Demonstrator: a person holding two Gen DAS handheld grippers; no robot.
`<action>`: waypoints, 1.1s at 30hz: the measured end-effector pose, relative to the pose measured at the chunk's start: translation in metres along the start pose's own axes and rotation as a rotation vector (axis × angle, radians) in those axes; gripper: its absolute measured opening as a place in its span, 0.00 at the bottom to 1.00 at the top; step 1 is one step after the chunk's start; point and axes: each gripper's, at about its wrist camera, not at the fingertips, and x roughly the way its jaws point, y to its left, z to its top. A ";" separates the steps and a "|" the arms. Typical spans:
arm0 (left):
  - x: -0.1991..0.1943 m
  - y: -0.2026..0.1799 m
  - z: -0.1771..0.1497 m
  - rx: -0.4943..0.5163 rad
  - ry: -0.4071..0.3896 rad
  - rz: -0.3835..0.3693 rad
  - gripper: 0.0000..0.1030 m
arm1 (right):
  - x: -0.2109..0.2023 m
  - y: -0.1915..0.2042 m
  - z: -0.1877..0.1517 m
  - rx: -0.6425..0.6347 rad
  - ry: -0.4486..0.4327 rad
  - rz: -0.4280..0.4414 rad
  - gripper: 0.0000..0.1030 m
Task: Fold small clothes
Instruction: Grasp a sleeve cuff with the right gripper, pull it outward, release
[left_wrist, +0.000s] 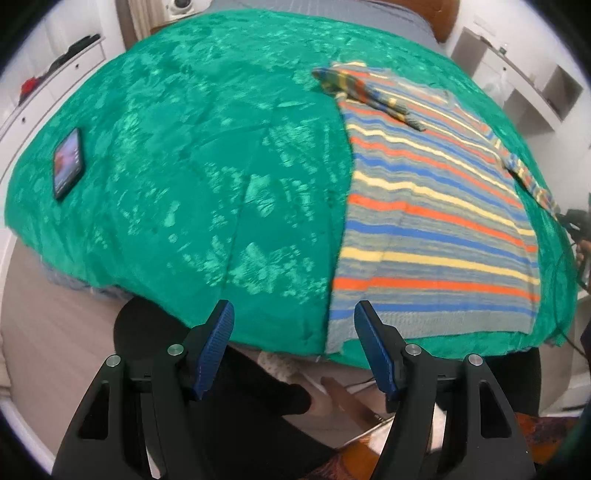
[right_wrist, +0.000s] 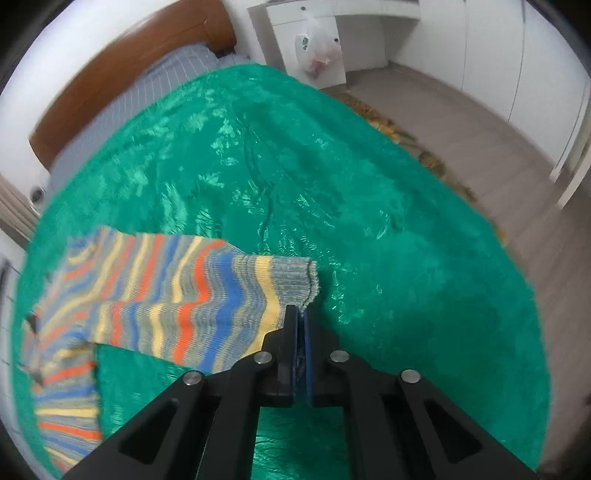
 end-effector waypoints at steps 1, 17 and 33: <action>0.002 0.003 0.000 -0.010 0.006 0.004 0.68 | -0.004 -0.007 0.003 0.048 -0.006 0.051 0.38; 0.012 -0.013 0.000 0.010 0.031 0.043 0.68 | 0.032 0.006 0.054 0.039 -0.010 0.037 0.06; 0.070 -0.184 0.149 0.963 -0.399 0.186 0.86 | -0.068 0.043 -0.059 -0.212 -0.171 -0.002 0.67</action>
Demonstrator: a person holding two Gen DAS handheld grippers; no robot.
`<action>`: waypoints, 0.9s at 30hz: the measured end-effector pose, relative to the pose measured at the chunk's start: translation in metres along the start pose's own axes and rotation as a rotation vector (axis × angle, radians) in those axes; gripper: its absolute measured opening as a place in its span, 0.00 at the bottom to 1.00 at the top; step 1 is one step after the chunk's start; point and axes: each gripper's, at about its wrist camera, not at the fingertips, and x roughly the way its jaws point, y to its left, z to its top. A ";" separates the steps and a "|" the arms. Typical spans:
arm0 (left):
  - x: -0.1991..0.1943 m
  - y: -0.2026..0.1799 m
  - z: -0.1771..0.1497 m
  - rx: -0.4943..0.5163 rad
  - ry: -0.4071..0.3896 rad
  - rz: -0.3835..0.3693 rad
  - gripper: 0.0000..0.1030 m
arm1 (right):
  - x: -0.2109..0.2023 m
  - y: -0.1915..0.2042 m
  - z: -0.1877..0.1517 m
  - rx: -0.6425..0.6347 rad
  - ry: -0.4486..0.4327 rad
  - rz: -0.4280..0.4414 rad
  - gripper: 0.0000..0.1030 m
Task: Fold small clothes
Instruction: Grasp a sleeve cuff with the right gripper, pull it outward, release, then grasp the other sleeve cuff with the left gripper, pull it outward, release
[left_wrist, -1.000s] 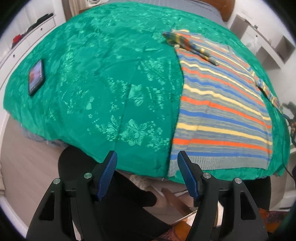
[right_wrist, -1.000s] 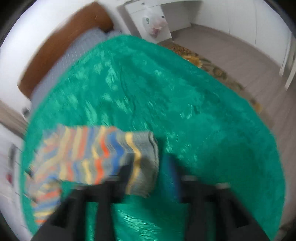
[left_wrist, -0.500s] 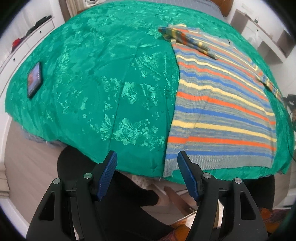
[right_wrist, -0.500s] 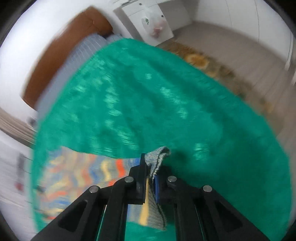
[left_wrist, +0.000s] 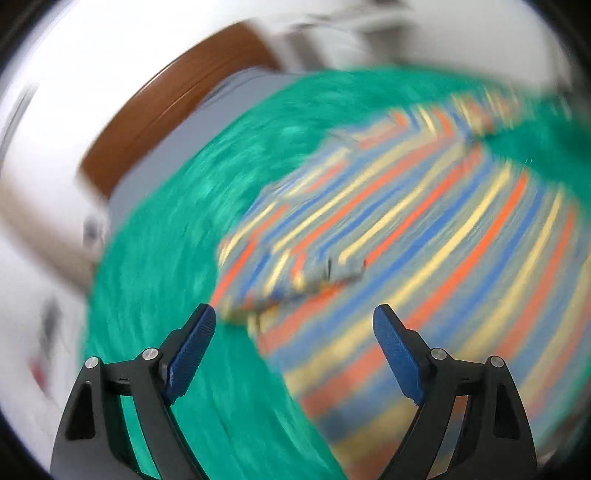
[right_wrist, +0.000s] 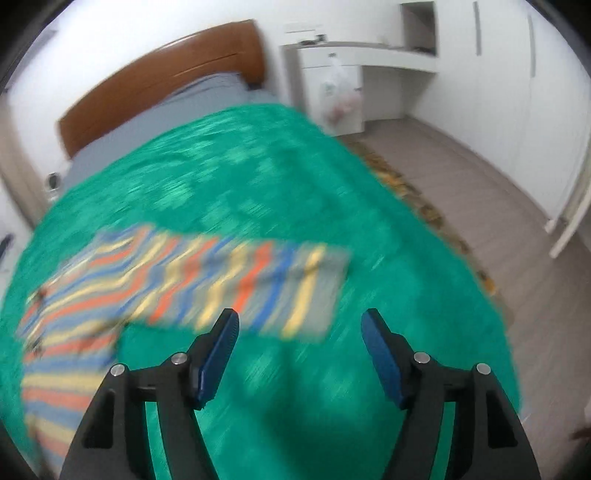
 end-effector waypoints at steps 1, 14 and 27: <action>0.024 -0.008 0.008 0.094 0.014 0.023 0.86 | -0.009 0.009 -0.016 -0.006 0.009 0.025 0.67; 0.075 0.195 -0.061 -0.836 0.121 -0.343 0.08 | -0.067 0.073 -0.125 -0.121 0.070 0.112 0.67; 0.089 0.252 -0.250 -1.566 0.234 -0.252 0.79 | -0.059 0.092 -0.131 -0.099 0.094 0.156 0.67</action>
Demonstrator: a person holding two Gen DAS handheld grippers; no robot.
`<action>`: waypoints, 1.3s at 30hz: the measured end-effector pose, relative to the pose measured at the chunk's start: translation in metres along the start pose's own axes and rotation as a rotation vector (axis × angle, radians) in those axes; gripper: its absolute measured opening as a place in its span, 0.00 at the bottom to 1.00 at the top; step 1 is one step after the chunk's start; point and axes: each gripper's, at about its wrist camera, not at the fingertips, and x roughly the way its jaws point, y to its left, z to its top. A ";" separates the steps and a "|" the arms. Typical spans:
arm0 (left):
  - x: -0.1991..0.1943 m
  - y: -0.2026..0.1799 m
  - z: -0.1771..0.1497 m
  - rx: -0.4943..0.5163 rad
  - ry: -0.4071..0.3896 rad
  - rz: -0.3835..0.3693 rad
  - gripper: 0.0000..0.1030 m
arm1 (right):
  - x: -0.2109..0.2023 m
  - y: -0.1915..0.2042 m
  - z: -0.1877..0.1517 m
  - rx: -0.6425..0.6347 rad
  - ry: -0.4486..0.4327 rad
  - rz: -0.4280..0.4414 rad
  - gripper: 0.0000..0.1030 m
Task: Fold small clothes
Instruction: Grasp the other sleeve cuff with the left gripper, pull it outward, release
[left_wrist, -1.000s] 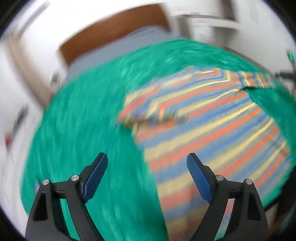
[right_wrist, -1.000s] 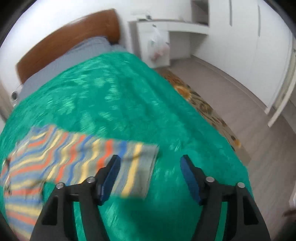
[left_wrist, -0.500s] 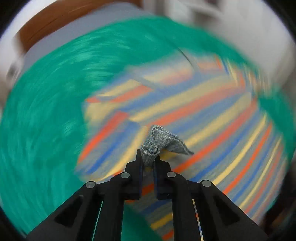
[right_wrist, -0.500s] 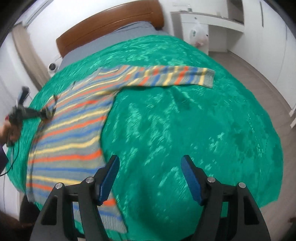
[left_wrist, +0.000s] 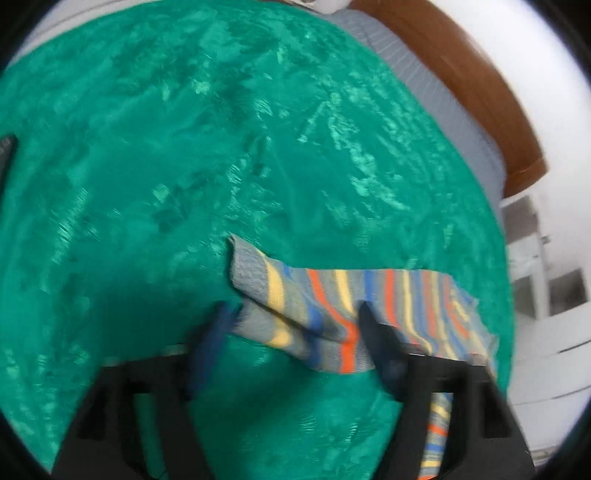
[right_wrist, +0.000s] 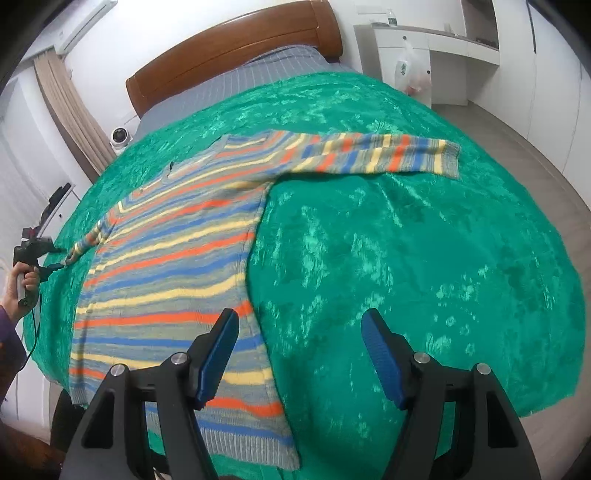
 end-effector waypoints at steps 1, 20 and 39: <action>0.004 0.000 -0.002 0.004 0.010 -0.027 0.79 | 0.001 0.000 -0.002 0.006 0.011 0.000 0.67; -0.002 0.039 -0.007 -0.022 0.039 -0.062 0.37 | 0.013 0.039 -0.010 -0.070 0.044 0.033 0.67; 0.016 0.046 -0.002 -0.145 -0.041 -0.124 0.18 | 0.016 0.044 -0.024 -0.065 0.080 0.026 0.67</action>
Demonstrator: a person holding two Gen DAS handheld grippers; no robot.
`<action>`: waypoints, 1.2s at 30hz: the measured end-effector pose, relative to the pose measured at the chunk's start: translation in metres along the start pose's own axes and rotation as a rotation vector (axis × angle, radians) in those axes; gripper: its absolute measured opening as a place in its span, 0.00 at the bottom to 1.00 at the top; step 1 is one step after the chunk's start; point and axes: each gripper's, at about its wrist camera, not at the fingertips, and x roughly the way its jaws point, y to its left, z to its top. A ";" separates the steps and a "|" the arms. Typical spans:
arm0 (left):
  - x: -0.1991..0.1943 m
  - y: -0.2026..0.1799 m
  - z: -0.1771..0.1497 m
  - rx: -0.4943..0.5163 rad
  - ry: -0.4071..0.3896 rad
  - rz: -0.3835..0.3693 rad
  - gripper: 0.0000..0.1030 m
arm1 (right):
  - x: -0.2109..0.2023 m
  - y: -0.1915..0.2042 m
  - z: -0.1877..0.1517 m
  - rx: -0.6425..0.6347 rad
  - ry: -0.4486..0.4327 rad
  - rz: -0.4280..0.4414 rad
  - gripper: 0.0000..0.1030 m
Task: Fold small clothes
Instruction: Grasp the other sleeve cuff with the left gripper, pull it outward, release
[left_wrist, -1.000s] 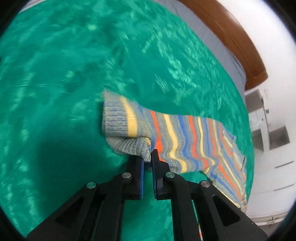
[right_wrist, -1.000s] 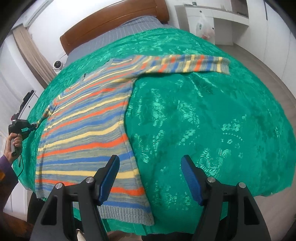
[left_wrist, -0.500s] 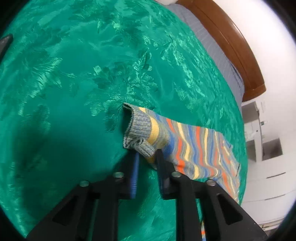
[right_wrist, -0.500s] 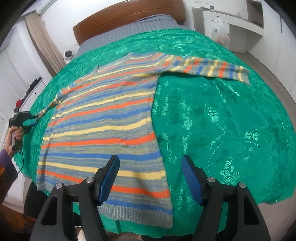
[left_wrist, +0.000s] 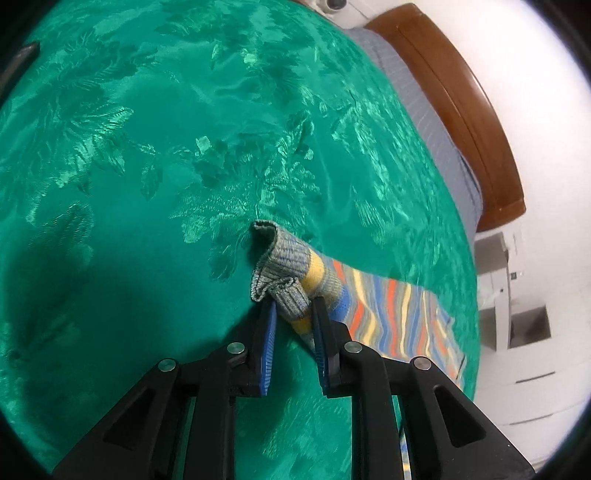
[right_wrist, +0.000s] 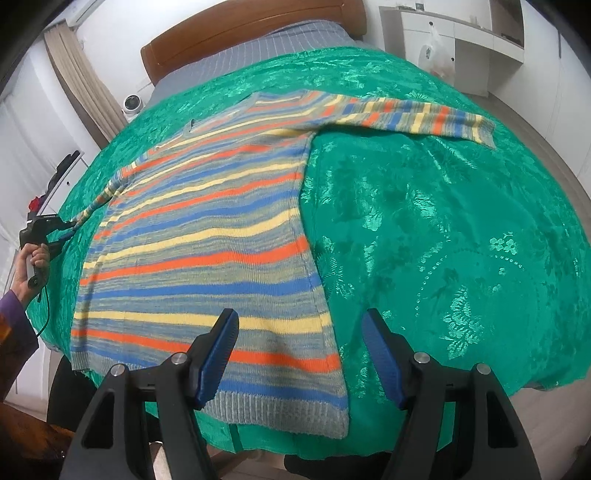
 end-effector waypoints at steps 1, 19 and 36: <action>0.000 0.001 0.000 -0.005 -0.006 -0.004 0.18 | -0.001 0.001 0.000 -0.001 -0.006 0.001 0.67; -0.025 0.026 -0.006 0.001 0.052 0.161 0.03 | 0.007 -0.001 -0.002 -0.010 0.014 -0.020 0.67; -0.055 -0.025 -0.045 0.342 -0.065 0.332 0.60 | -0.004 -0.013 -0.010 0.015 -0.030 -0.096 0.67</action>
